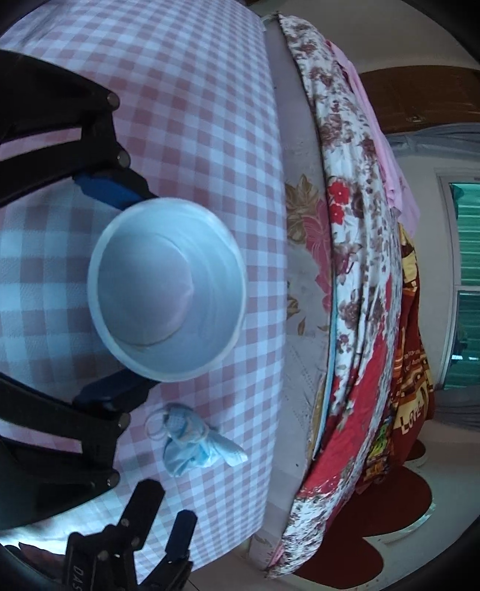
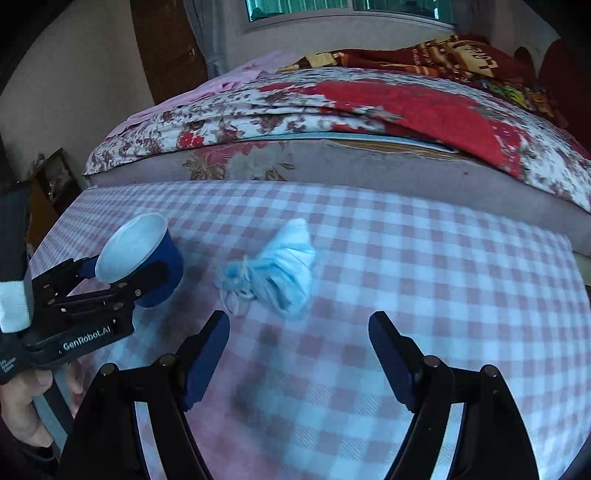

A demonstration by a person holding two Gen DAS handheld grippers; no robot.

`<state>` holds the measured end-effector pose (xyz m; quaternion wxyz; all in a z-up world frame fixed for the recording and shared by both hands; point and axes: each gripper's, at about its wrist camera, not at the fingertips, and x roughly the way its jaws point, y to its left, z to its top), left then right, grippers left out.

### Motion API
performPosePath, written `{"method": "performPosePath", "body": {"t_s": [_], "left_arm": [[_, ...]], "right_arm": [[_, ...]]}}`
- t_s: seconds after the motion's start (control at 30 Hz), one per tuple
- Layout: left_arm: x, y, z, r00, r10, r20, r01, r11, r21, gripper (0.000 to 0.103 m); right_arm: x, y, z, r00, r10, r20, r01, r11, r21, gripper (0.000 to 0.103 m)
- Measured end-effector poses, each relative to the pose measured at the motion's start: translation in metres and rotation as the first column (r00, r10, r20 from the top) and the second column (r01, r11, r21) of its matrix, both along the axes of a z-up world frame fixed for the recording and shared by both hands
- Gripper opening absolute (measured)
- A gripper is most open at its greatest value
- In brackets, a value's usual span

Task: Collect trash
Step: 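Grasp the blue paper cup with the left tool while the right tool grasps the light-blue mask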

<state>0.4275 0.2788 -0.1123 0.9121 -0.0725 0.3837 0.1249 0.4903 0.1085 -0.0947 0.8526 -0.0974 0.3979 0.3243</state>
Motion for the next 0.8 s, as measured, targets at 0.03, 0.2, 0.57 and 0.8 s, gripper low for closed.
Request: {"method": "performPosePath", "body": {"t_s": [0.03, 0.2, 0.57, 0.8], "left_arm": [[-0.002, 0.002, 0.001, 1.0, -0.002, 0.009, 0.002, 1.0, 0.0, 0.076], [-0.013, 0.01, 0.001, 1.0, -0.009, 0.009, 0.009, 0.999, 0.039, 0.076], [-0.019, 0.015, -0.001, 1.0, -0.016, -0.001, 0.016, 0.999, 0.046, 0.076], [-0.041, -0.001, 0.004, 0.999, -0.042, 0.023, 0.04, 0.997, 0.065, 0.076]], "right_arm": [[0.001, 0.004, -0.001, 1.0, 0.005, 0.001, -0.005, 1.0, 0.0, 0.079], [0.013, 0.035, -0.013, 1.0, 0.001, -0.025, -0.001, 1.0, -0.001, 0.079], [0.017, 0.06, -0.019, 1.0, -0.018, 0.002, 0.019, 0.999, -0.046, 0.037], [-0.011, 0.033, -0.001, 0.999, -0.004, 0.049, 0.004, 1.0, -0.003, 0.031]]}}
